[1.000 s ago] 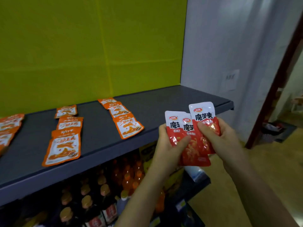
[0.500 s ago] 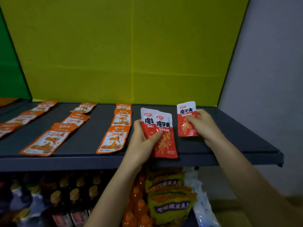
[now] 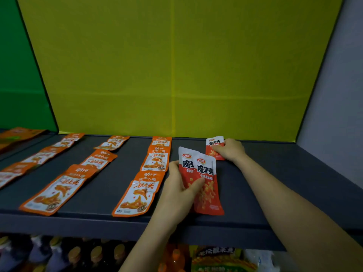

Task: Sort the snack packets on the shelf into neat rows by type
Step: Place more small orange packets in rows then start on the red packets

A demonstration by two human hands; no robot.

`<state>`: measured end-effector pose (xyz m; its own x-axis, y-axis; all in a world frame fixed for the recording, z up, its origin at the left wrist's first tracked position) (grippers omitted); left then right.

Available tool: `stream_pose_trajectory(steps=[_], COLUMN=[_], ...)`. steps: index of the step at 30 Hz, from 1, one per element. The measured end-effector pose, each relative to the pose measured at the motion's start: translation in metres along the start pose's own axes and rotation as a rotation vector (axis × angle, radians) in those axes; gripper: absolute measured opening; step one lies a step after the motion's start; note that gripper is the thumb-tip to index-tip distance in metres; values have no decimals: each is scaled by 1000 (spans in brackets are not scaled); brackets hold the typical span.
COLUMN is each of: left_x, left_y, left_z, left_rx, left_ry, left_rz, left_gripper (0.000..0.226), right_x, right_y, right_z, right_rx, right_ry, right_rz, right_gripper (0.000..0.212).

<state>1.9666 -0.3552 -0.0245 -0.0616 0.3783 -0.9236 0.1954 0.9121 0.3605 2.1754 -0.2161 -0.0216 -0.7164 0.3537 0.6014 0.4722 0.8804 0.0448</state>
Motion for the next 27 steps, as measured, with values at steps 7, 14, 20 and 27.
stream_pose_trajectory(steps=[7,14,20,27], left_x=[1,3,0,-5], left_y=[0,-4,-6,-9], left_z=[-1,-3,-9,-11], left_rx=[-37,-78,-153,-176], left_ry=[-41,-101,-139,-118], left_rz=[-49,-79,-56,-3], left_gripper=[35,42,36,42], right_x=[6,20,39,20], right_y=[3,-17,-119,-151], right_z=[4,-23,-28,-15], right_rx=[-36,-74,428,593], right_ry=[-131,-63,156,455], right_rz=[-65,-148,-342,-286], right_gripper=[49,54,48,20])
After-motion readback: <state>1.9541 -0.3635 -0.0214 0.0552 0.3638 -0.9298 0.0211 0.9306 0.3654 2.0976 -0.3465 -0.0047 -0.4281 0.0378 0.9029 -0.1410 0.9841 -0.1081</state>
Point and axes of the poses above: each hand's wrist, its own y-axis towards the middle knuckle, its own z-axis out of the palm, x = y × z, the point moved 9 cm from there along y, towards the middle knuckle, and after that the axes turned 9 degrees about z, right-handed, at the moved point
